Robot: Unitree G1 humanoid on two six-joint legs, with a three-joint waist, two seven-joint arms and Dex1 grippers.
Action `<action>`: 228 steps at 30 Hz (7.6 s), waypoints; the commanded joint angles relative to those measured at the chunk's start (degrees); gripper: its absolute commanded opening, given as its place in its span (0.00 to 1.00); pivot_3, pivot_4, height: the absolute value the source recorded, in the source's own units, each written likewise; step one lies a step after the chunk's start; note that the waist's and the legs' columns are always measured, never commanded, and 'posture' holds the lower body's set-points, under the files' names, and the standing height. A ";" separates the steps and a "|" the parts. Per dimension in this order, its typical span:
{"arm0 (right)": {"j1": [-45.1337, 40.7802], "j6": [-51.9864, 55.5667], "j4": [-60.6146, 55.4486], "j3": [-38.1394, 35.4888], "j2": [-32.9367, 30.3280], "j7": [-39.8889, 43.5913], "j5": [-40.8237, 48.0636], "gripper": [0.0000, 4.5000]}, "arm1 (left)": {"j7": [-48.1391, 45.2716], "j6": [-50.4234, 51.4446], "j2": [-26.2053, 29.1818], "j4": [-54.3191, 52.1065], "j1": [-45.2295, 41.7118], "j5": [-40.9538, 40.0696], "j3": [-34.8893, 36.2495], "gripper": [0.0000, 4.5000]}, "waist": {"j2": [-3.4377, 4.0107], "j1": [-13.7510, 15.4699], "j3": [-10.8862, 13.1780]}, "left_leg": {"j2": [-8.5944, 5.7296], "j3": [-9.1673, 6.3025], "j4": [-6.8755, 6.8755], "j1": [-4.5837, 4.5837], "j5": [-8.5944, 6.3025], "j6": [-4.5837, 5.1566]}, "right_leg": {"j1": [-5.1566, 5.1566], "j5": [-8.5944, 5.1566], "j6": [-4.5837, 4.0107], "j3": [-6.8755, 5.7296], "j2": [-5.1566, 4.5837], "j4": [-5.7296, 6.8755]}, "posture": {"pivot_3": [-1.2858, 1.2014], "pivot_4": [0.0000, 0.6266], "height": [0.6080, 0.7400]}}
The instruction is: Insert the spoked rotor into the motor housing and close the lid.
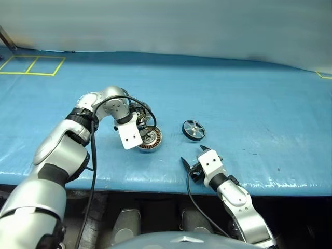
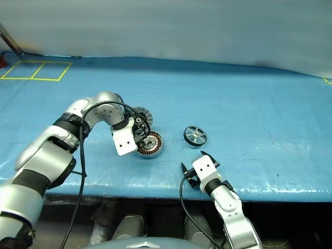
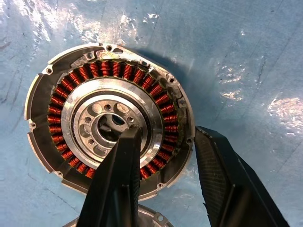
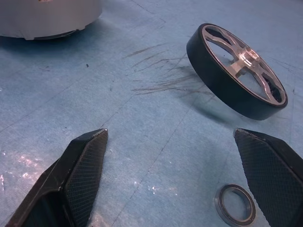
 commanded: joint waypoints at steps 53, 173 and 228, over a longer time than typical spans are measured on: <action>-8.24 7.45 -8.99 -2.95 -5.84 11.74 10.56 1.00 | 38.61 59.94 -1.01 -66.77 66.80 -42.98 29.67 0.74 | 0.12 0.47 0.06 | 0.20 0.14 -0.01 0.84 0.03 -0.07 | 0.50 -0.41 -0.70 0.01 0.03 0.45 | 0.52 0.24 1.00; -32.69 0.73 24.15 8.61 7.86 18.10 8.42 0.15 | 33.18 66.22 3.48 -66.56 71.60 -40.85 36.99 0.75 | 0.08 -0.45 0.13 | 0.28 0.21 -1.04 0.64 0.01 -0.11 | 0.11 -0.40 -0.77 -0.04 0.05 -0.26 | 0.52 0.24 1.00; -31.67 1.46 24.99 8.99 6.80 17.57 6.30 0.15 | 32.27 64.54 2.74 -63.87 70.28 -39.80 36.36 0.75 | 0.07 -0.47 0.12 | 0.29 0.24 -1.23 0.88 0.06 -0.18 | 0.20 -0.48 -0.83 -0.02 0.05 -0.27 | 0.52 0.24 1.00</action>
